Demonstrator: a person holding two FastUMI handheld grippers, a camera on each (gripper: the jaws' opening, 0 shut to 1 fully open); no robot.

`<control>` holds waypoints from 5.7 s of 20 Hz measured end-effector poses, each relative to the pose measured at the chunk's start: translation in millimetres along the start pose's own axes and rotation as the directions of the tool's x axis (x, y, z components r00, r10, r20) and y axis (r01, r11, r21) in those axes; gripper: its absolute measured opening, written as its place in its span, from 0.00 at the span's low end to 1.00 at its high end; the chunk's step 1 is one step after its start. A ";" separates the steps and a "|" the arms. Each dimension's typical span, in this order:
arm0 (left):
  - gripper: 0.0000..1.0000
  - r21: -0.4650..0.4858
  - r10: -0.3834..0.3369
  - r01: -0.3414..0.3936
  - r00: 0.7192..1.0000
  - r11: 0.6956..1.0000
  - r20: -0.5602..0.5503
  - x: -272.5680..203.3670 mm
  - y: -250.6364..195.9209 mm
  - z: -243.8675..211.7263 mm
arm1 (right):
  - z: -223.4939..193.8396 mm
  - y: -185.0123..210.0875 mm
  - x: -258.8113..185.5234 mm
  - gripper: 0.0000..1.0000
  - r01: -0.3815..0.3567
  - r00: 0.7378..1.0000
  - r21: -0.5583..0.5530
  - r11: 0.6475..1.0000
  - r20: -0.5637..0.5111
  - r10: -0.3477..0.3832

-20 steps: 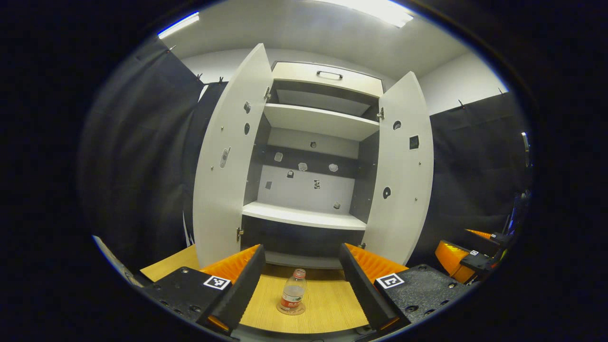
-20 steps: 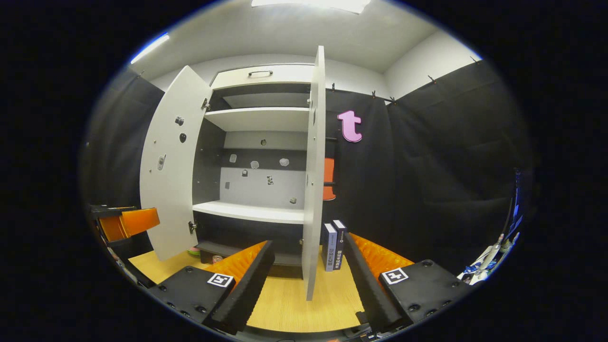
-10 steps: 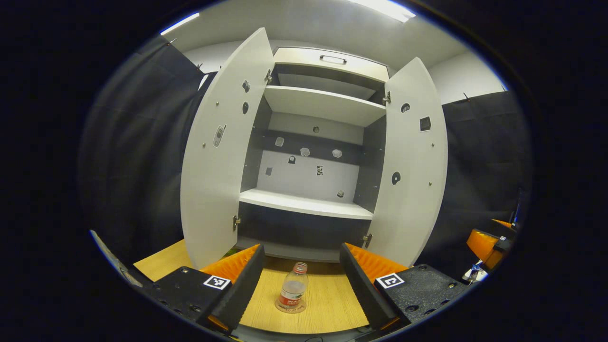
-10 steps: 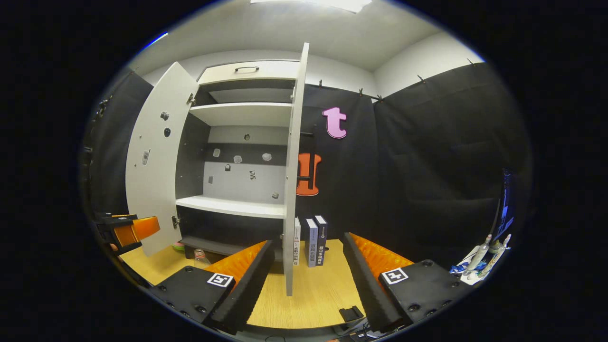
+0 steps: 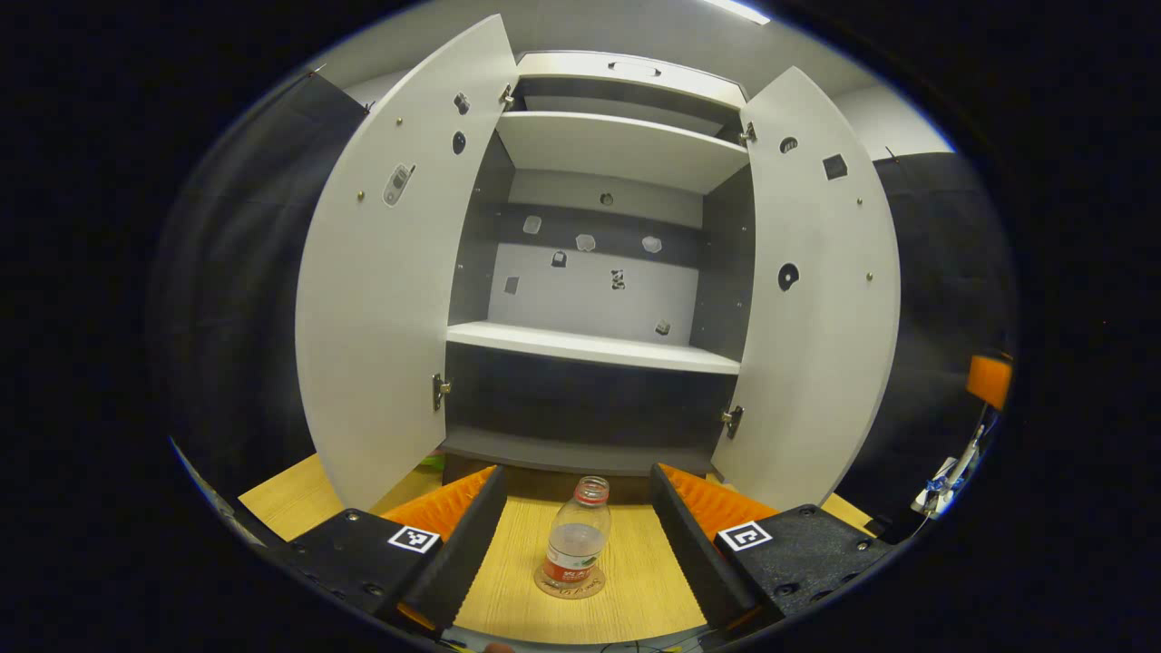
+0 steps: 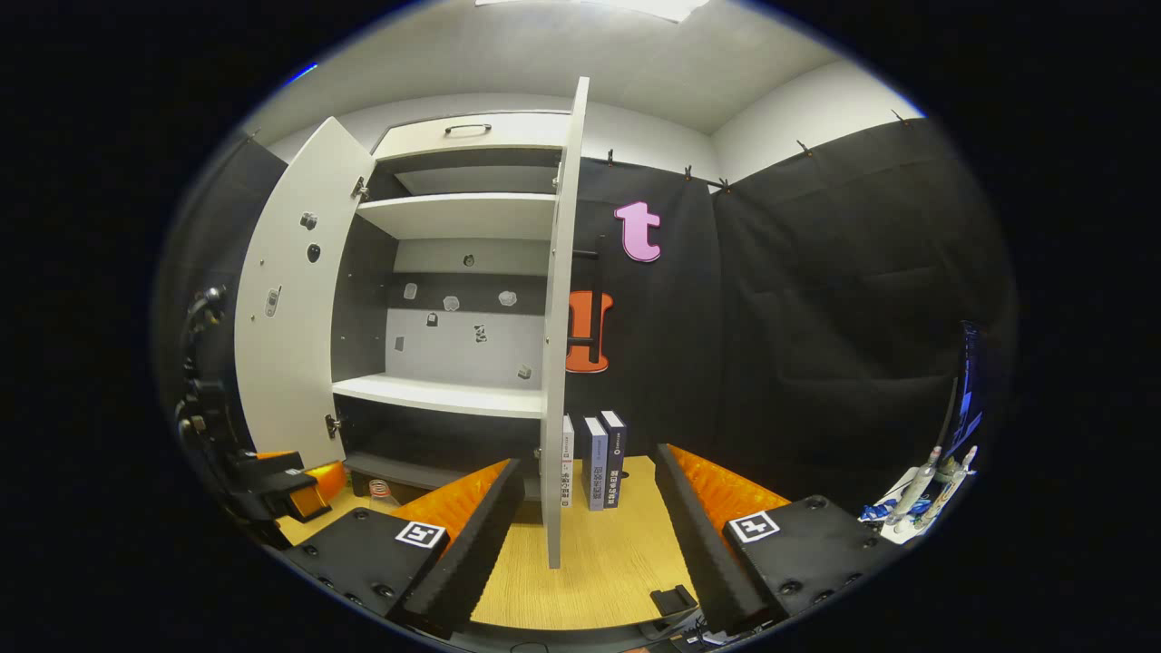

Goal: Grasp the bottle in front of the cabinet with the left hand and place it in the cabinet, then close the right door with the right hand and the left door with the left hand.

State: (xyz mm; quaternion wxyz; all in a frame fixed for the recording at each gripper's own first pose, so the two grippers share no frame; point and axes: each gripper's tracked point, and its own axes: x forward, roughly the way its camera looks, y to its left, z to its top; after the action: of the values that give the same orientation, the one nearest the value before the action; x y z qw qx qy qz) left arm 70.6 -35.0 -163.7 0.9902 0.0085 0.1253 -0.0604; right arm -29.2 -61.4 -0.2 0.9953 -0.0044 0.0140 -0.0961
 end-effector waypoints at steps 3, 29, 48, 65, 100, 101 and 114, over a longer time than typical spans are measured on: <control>0.96 -0.008 -0.006 0.006 0.998 1.000 -0.059 20.5 2.3 -33.7 | -0.8 -7.3 -0.4 0.97 0.024 1.000 -0.005 1.000 -0.002 -0.024; 0.76 0.064 -0.088 0.107 0.966 0.992 -0.244 76.8 -11.0 -77.2 | -17.4 -41.2 8.0 0.92 0.110 0.992 -0.019 0.994 -0.058 -0.111; 0.75 0.066 -0.138 0.140 0.990 0.988 -0.024 170.3 -38.6 176.2 | -31.3 -64.4 4.9 0.92 0.158 0.983 -0.007 0.987 -0.096 -0.158; 0.77 0.111 -0.145 0.158 0.983 0.981 -0.117 301.1 -58.9 186.1 | -32.4 -91.7 28.5 0.97 0.217 0.968 -0.020 0.976 -0.126 -0.218; 0.93 -0.004 -0.151 0.151 0.989 0.989 0.007 174.3 -21.8 220.1 | 10.3 -68.4 68.9 0.97 0.101 0.993 -0.027 0.995 -0.062 -0.102; 0.93 -0.004 -0.145 0.145 0.989 0.989 0.012 159.7 -16.9 221.2 | 13.1 -65.2 72.5 0.92 0.086 0.994 -0.025 0.996 -0.064 -0.088; 0.94 -0.113 -0.089 0.096 0.994 0.989 0.065 -12.3 55.0 210.3 | 17.1 -35.7 123.3 0.92 -0.048 0.994 -0.014 0.999 -0.096 0.046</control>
State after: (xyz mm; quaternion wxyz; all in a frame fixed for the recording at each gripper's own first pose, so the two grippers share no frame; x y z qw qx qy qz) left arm 117.4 14.2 43.1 0.9885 -0.0566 0.0993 -0.0992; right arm 85.5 -119.9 14.0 0.9954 -0.0075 0.0626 -0.0726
